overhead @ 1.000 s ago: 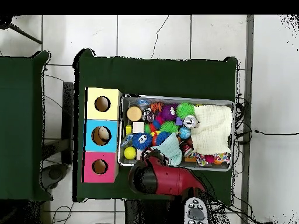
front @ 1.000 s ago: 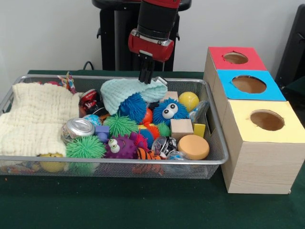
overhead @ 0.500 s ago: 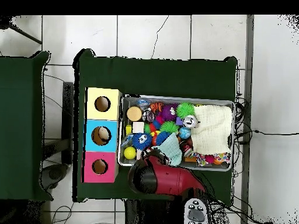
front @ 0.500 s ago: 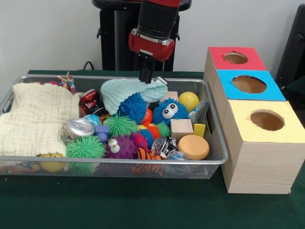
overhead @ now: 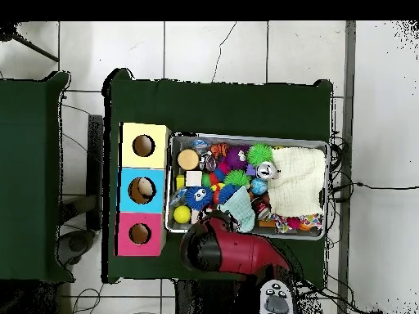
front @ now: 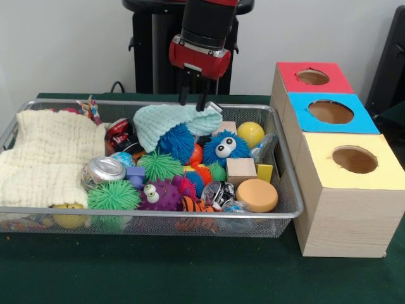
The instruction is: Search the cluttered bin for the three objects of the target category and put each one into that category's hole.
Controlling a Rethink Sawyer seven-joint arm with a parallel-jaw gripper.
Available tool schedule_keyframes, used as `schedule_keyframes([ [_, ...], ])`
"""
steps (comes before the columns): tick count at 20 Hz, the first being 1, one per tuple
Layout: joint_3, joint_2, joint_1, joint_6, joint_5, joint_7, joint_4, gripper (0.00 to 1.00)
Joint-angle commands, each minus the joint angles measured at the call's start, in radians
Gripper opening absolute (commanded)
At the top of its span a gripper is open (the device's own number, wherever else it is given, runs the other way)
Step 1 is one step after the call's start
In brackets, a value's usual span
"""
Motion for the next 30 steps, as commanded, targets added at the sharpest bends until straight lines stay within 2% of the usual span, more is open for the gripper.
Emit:
schedule_keyframes([
  [1,0.041,0.000,-0.021,0.052,0.058,0.141,-0.005,1.00],
  [5,0.038,-0.001,-0.015,0.047,0.061,0.148,0.000,1.00],
  [7,0.061,-0.016,-0.037,0.088,0.050,0.114,0.000,1.00],
  [9,0.029,-0.014,-0.008,0.058,0.044,0.126,-0.003,1.00],
  [14,0.037,-0.007,-0.015,0.049,0.051,0.135,0.001,1.00],
  [17,0.045,-0.023,-0.024,0.076,0.063,0.137,0.007,1.00],
  [20,0.020,-0.071,0.020,0.100,0.039,0.119,0.036,1.00],
  [22,-0.020,-0.091,0.072,0.063,0.033,0.145,0.070,1.00],
  [23,-0.010,-0.105,0.071,0.057,0.038,0.154,0.093,1.00],
  [27,-0.029,-0.102,0.110,-0.009,0.055,0.202,0.147,1.00],
  [30,-0.035,-0.077,0.137,-0.029,0.058,0.202,0.145,1.00],
])
